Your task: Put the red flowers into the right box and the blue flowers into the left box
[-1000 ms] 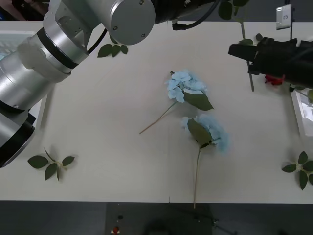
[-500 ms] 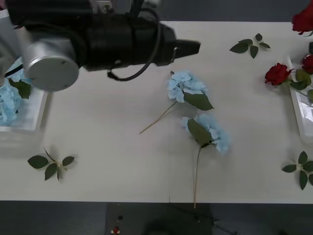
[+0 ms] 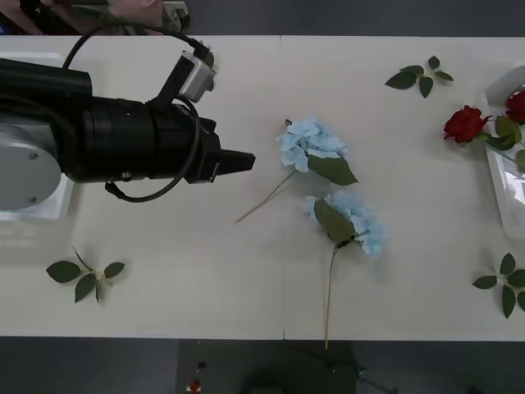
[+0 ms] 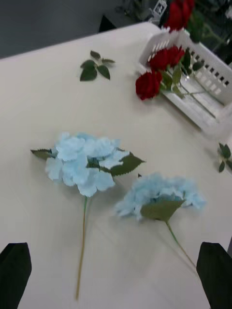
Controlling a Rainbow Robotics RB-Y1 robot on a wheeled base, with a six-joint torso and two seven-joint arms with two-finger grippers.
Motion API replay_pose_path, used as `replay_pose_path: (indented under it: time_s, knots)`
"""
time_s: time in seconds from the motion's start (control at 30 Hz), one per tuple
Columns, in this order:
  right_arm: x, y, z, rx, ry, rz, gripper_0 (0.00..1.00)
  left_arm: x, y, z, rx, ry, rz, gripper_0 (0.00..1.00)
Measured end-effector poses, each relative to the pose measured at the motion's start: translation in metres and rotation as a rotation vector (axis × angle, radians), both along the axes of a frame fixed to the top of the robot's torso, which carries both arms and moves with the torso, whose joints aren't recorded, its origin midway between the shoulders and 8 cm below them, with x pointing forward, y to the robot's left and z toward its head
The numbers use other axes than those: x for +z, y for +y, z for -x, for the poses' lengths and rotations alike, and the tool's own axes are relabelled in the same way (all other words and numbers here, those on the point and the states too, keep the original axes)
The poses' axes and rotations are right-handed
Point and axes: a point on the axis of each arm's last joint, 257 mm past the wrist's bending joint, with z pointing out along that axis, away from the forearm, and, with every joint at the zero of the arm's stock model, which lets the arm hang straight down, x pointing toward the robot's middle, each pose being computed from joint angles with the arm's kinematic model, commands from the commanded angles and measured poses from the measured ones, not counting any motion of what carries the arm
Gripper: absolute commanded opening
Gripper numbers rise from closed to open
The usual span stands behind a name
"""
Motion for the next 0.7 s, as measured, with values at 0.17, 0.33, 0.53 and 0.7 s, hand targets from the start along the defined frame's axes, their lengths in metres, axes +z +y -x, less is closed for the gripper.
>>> replay_pose_path:
  time_s: [0.17,0.33,0.53,0.7]
  knots:
    - [-0.036,-0.006,0.008,-0.074,0.023,-0.007,0.0,0.022,0.006,-0.011,-0.001,-0.112,0.055,1.0]
    - [-0.047,-0.007,0.012,-0.088,0.025,-0.016,0.35,0.001,-0.005,-0.003,-0.038,-0.057,0.048,1.0]
    - [-0.065,0.019,0.006,-0.052,0.031,-0.067,0.55,-0.004,-0.009,0.003,-0.054,-0.005,0.078,1.0]
    - [-0.072,0.041,0.001,-0.032,0.019,-0.156,0.56,-0.005,-0.008,0.001,-0.05,-0.003,0.077,1.0]
